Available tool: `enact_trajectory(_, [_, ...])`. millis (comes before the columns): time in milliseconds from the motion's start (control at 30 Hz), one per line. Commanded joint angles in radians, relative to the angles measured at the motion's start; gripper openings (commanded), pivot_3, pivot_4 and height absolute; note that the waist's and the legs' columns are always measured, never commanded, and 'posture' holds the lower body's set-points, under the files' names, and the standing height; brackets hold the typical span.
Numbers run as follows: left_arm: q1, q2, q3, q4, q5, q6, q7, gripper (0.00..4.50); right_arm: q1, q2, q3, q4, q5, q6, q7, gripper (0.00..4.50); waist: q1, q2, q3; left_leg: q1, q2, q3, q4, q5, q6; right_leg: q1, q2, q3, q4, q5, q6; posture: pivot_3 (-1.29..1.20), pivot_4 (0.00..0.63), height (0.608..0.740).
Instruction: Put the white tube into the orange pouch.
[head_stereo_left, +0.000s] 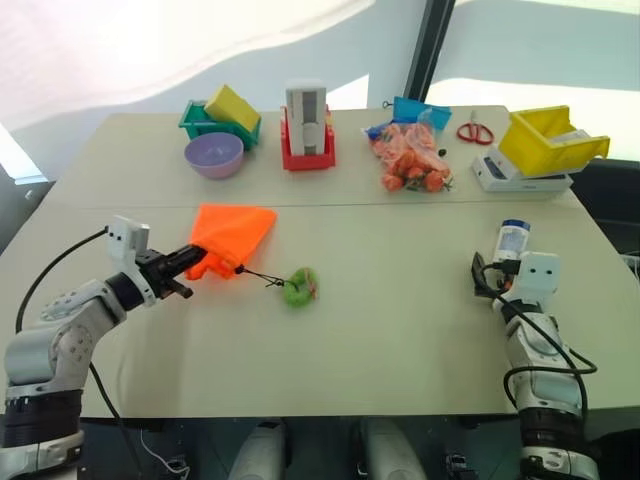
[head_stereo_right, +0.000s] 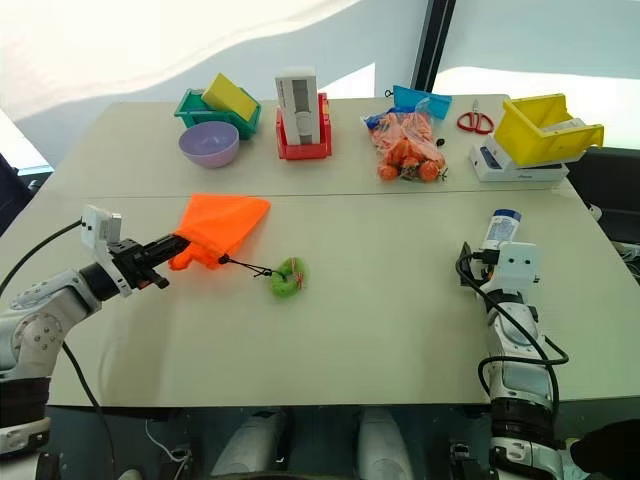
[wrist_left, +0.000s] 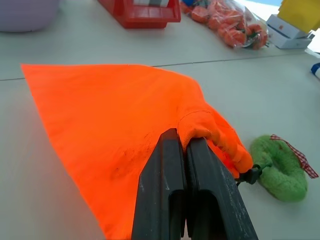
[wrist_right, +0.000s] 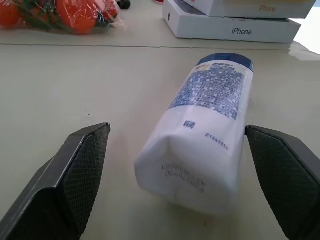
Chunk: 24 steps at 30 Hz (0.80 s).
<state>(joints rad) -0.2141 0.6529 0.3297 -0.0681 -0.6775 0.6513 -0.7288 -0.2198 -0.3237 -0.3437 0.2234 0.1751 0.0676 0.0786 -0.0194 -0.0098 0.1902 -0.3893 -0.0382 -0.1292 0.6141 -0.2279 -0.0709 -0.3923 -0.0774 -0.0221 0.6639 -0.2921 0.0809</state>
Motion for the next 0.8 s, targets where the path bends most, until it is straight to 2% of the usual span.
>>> enact_trajectory(33, [-0.013,0.002,0.009,-0.007,0.008,-0.028,-0.009,0.01,-0.036,0.004,-0.024,0.022,0.009,-0.004,-0.033,4.50,0.001,0.000,0.000,0.000,0.000,0.000,0.000,0.000,0.000,0.000,0.000,0.000,0.000,0.000,0.000,0.00,0.150,0.740])
enact_trajectory(133, [-0.004,-0.010,0.005,-0.020,0.009,-0.031,-0.003,0.00,-0.048,0.006,-0.028,0.038,0.010,-0.005,-0.058,3.65,0.001,0.000,0.000,0.000,0.000,0.000,0.000,0.000,0.000,0.000,0.000,0.001,0.000,0.000,0.000,0.00,0.150,0.740])
enact_trajectory(233, [0.004,-0.025,0.008,-0.039,0.003,-0.027,0.002,0.00,-0.047,0.004,-0.023,0.038,0.006,0.007,-0.073,2.15,0.001,0.000,0.000,0.000,0.000,0.000,0.000,0.000,0.000,0.000,0.000,0.001,0.000,0.000,0.000,0.00,0.150,0.740])
enact_trajectory(267, [0.005,-0.028,0.009,-0.042,0.002,-0.026,0.003,0.00,-0.045,0.004,-0.021,0.037,0.002,0.009,-0.078,1.75,0.001,0.000,0.000,0.000,0.000,0.000,0.000,0.000,0.000,0.000,0.000,0.001,0.000,0.000,0.000,0.00,0.150,0.740])
enact_trajectory(300, [0.006,-0.032,0.011,-0.045,0.000,-0.025,0.004,0.00,-0.045,0.004,-0.019,0.036,0.001,0.010,-0.080,1.62,0.001,0.000,0.000,0.000,0.000,0.000,0.000,0.000,0.000,0.000,0.000,0.001,0.000,0.000,0.000,0.00,0.150,0.740])
enact_trajectory(467, [0.008,-0.043,0.017,-0.050,-0.008,-0.016,0.008,0.00,-0.038,0.001,-0.008,0.015,-0.001,-0.005,-0.070,1.62,0.001,0.000,0.000,0.000,0.000,0.000,0.000,0.000,0.000,0.000,0.000,0.002,0.000,0.000,0.000,0.00,0.150,0.740])
enact_trajectory(533, [0.006,-0.044,0.018,-0.051,-0.012,-0.012,0.007,0.00,-0.026,-0.005,0.023,-0.027,0.004,-0.021,-0.013,1.62,0.001,0.000,0.000,0.000,0.000,0.001,0.000,0.000,0.000,0.000,0.000,0.002,0.000,0.000,0.000,0.00,0.150,0.740])
enact_trajectory(633, [-0.008,-0.039,0.019,-0.040,-0.021,0.001,0.002,0.00,0.031,-0.021,0.167,-0.261,0.126,-0.003,0.272,1.62,-0.004,0.000,0.000,0.000,0.000,0.001,-0.001,0.000,0.000,-0.001,0.000,0.002,0.000,0.000,0.000,0.00,0.150,0.740])
enact_trajectory(800, [-0.038,-0.026,0.018,-0.017,-0.040,0.035,-0.015,0.00,0.133,-0.129,0.364,-0.583,0.317,0.235,0.577,1.62,-0.016,0.000,0.000,0.000,0.002,0.000,-0.001,0.000,0.000,-0.002,0.004,0.003,0.001,0.000,0.000,0.00,0.150,0.740])
